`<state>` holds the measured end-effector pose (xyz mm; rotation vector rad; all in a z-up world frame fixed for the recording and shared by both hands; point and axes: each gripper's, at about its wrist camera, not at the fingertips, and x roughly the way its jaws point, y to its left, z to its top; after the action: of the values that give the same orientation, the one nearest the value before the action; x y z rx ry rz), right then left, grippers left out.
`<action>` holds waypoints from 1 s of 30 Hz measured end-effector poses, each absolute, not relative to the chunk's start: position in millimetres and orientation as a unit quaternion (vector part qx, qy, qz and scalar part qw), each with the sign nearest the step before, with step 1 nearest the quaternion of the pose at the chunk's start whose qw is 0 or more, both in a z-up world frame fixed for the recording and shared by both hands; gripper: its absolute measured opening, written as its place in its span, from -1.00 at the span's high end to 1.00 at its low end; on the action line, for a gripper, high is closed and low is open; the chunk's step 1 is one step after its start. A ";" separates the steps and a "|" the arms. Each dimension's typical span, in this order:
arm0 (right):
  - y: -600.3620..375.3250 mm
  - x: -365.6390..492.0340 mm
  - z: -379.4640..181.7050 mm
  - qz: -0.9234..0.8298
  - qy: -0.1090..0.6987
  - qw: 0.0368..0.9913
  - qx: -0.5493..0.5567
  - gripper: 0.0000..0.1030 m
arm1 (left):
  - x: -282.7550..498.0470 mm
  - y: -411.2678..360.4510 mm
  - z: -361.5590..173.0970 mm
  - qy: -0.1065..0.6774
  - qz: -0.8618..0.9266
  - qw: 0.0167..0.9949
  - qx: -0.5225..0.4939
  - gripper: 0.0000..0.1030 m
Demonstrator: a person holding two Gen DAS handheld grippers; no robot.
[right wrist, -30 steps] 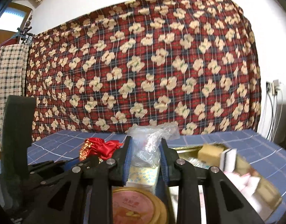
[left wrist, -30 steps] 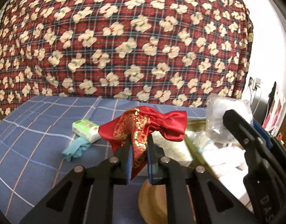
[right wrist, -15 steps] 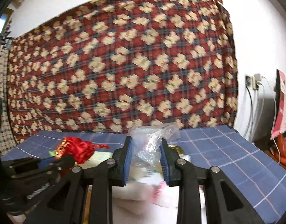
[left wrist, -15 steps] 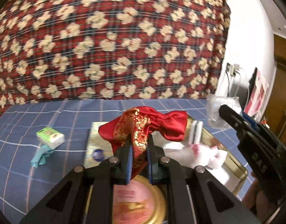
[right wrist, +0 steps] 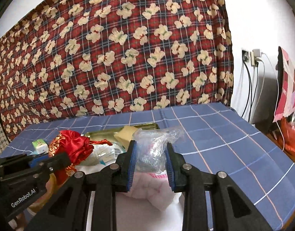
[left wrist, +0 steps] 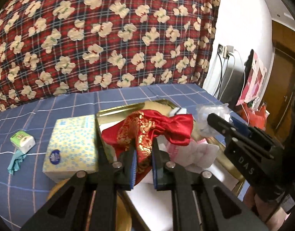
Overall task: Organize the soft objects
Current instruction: 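Lower the red pouch and clear bag into the gold tray and open both tools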
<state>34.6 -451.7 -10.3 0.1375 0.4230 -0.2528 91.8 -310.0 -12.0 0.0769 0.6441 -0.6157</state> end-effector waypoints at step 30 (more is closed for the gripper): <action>-425.3 24.6 0.8 -0.065 0.190 0.976 0.083 -0.48 | 97.0 -207.5 3.9 0.261 -0.205 0.943 0.011 -0.31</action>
<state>24.6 -425.3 0.8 0.1670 0.3821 -0.1303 97.0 -207.5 3.9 0.0226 0.5323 -0.4182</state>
